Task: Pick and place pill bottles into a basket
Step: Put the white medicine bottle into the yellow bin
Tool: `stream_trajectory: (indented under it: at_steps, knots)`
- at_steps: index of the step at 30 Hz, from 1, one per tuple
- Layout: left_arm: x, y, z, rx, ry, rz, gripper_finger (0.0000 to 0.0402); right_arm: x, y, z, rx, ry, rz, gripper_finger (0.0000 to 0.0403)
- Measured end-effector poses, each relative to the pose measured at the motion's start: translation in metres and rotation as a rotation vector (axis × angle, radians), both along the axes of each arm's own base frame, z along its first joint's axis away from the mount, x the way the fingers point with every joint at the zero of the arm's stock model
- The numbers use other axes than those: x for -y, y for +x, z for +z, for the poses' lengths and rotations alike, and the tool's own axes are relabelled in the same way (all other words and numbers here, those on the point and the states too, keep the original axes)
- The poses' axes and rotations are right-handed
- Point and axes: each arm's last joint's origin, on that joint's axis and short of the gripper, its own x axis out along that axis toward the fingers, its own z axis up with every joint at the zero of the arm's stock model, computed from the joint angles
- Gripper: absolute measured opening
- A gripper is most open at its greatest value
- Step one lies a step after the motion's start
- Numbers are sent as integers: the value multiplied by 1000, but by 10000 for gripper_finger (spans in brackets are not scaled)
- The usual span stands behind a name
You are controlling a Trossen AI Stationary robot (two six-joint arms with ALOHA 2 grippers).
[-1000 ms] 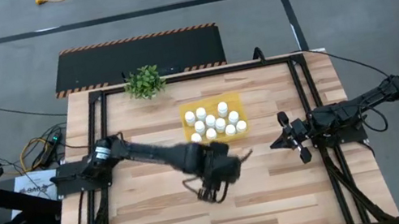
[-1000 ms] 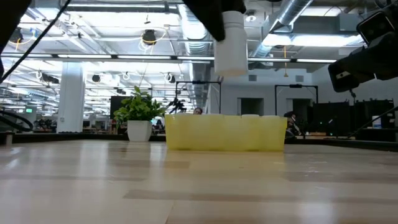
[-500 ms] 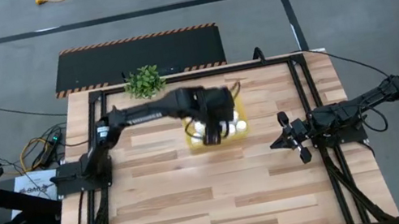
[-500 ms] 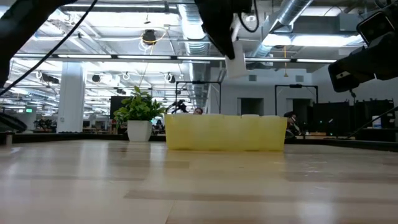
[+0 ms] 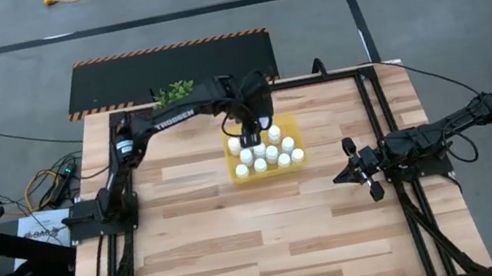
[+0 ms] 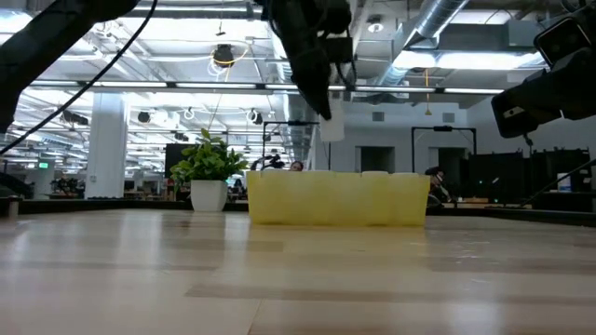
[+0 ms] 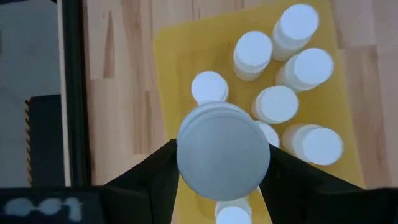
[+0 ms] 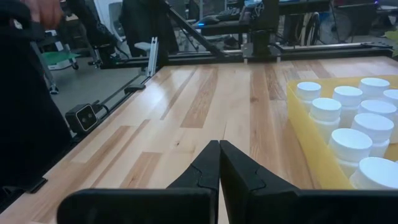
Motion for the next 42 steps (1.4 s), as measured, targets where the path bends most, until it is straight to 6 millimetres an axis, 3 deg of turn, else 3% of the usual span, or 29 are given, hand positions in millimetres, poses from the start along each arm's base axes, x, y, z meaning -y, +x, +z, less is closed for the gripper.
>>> stream_trajectory:
  at_steps: [18,42]
  knots:
    - [-34,-2,-63,21,-68,3,176,0,0,0,0,0,-1,1]
    - [-40,-6,-96,37,-88,-1,176,0,0,0,0,0,-1,1]
